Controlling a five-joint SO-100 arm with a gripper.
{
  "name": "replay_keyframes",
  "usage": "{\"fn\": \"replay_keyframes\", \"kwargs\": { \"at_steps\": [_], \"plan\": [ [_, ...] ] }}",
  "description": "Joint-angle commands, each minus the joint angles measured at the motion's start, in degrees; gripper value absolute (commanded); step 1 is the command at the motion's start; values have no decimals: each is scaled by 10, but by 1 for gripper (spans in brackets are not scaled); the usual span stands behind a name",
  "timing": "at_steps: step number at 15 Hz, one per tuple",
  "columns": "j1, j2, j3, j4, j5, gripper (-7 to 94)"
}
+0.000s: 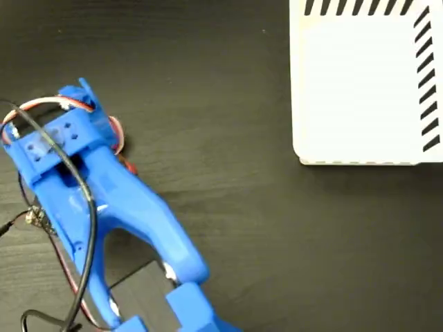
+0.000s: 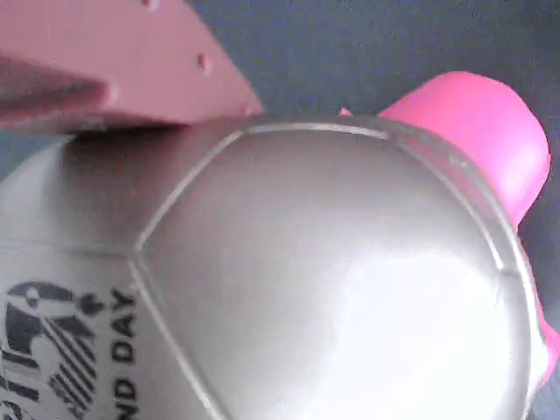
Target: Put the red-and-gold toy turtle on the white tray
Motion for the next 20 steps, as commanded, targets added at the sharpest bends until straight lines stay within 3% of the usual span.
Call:
{"fn": "replay_keyframes", "kwargs": {
  "at_steps": [1,4,6,11,16,20],
  "plan": [
    [-4,98,-99,84,33,0],
    [29,113,-231,169,97,0],
    [59,143,-262,190,125,0],
    [146,237,-244,185,206,0],
    [338,301,-220,118,269,0],
    [463,236,-236,89,287,0]
  ]
}}
